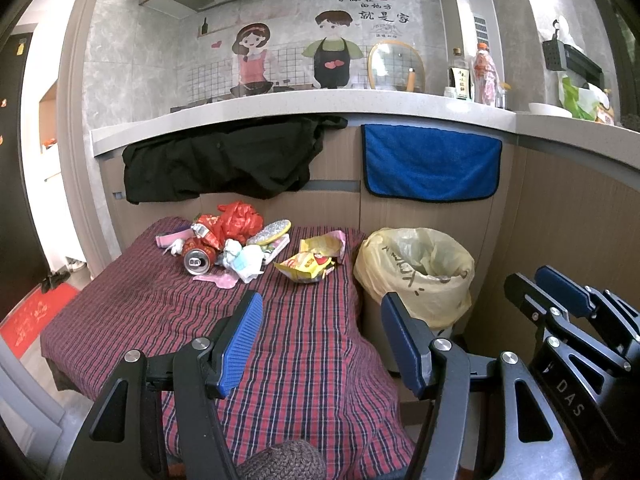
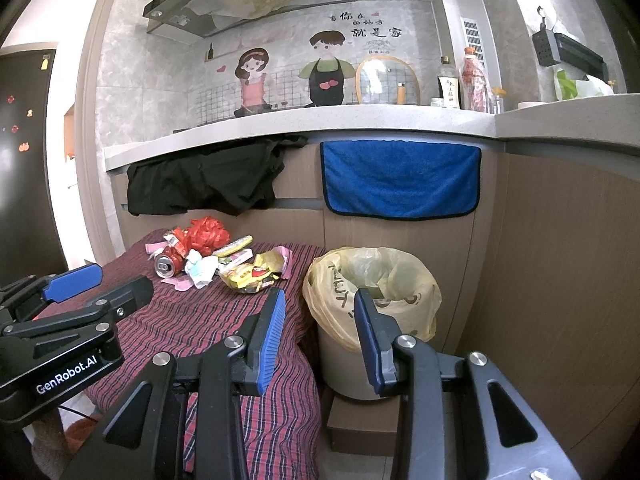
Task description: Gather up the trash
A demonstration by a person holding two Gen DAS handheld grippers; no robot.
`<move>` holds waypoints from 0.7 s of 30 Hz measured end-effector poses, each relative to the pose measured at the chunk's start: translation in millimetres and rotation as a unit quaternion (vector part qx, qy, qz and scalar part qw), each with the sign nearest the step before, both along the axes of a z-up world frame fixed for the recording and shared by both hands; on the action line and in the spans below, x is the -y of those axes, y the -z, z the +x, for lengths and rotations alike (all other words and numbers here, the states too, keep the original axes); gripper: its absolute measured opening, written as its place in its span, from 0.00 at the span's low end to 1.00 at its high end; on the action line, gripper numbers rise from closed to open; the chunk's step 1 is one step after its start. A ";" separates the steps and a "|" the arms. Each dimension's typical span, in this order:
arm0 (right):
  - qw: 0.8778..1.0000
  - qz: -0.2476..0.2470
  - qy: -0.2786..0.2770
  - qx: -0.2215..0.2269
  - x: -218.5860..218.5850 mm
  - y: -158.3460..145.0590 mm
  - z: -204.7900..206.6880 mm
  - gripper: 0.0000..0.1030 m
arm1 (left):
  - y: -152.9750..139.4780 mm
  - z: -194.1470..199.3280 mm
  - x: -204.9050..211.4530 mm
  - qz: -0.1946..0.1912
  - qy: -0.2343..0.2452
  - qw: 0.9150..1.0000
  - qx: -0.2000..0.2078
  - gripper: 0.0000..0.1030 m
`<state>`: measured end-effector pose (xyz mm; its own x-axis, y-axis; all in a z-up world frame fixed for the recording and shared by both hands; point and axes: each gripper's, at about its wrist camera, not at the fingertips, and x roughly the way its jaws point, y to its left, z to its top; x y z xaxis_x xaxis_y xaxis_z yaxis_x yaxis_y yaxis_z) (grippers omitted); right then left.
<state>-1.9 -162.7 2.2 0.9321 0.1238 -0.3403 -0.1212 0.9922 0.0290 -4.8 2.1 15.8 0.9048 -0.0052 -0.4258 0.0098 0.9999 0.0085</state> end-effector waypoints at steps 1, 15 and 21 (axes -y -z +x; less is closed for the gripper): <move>1.000 0.001 0.000 -0.001 0.7 -0.6 0.3 0.33 | 0.3 -0.1 0.0 0.000 0.000 1.000 0.000 0.60; 1.000 -0.001 0.001 0.001 -0.1 0.6 0.2 0.33 | -1.5 0.0 0.2 0.000 -0.001 1.000 0.000 0.60; 1.000 -0.001 0.000 0.001 -0.2 0.9 0.6 0.33 | -0.9 0.3 -0.1 -0.001 -0.003 1.000 -0.002 0.60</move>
<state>-1.2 -162.5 1.3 0.9328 0.1235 -0.3386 -0.1215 0.9922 0.0272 -4.5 2.1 16.7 0.9035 -0.0012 -0.4287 0.0042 1.0000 0.0061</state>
